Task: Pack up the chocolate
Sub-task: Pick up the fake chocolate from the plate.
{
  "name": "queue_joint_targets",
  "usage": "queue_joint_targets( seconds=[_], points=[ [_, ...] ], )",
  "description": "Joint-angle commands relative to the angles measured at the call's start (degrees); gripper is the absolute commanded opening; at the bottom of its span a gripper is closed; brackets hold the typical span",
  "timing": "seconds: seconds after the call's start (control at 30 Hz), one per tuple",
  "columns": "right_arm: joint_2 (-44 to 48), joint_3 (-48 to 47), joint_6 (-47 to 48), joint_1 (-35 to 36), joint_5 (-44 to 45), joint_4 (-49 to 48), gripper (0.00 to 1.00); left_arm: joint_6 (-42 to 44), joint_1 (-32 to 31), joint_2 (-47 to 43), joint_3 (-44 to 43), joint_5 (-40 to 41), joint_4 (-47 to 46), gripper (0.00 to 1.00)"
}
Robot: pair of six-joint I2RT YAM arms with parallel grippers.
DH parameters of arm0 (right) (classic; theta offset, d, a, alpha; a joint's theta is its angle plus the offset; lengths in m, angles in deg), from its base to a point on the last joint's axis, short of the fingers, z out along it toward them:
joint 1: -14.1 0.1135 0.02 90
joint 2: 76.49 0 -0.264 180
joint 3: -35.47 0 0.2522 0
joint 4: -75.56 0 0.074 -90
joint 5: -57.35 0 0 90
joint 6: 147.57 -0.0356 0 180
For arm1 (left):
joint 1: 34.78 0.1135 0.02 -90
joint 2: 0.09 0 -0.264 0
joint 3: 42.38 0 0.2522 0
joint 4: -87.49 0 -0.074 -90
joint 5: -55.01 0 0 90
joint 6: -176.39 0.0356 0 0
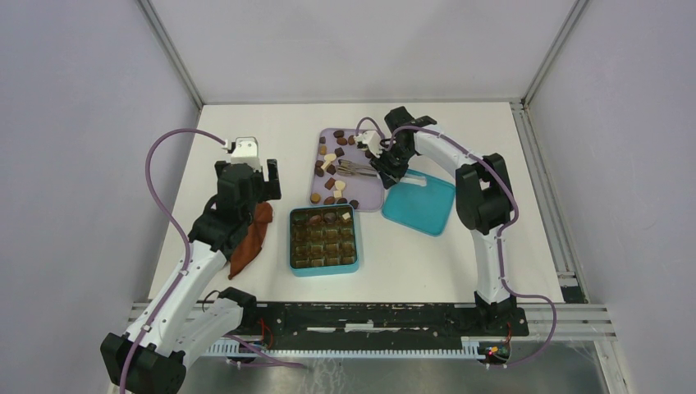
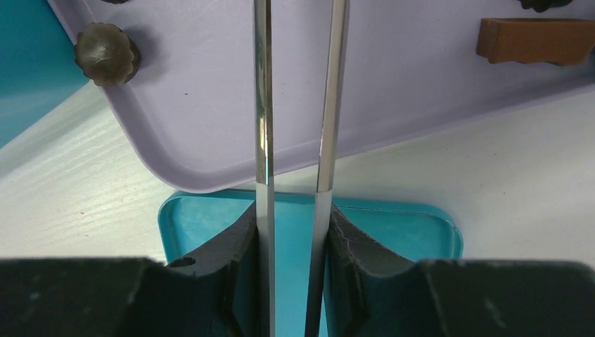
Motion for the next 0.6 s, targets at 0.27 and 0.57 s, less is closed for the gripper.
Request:
queue_joint_targets(
  seconds=[0.27, 0.57],
  points=[
    [4.39, 1.71, -0.46, -0.36, -1.37, -1.38, 0.11, 1.54, 0.33, -0.33, -0.03, -0.52, -2.33, 0.92],
    [11.29, 8.0, 0.19, -1.14, -3.72, -3.52, 0.09, 1.51, 0.33, -0.44, -0.03, -0.44, -2.24, 0.92]
  ],
)
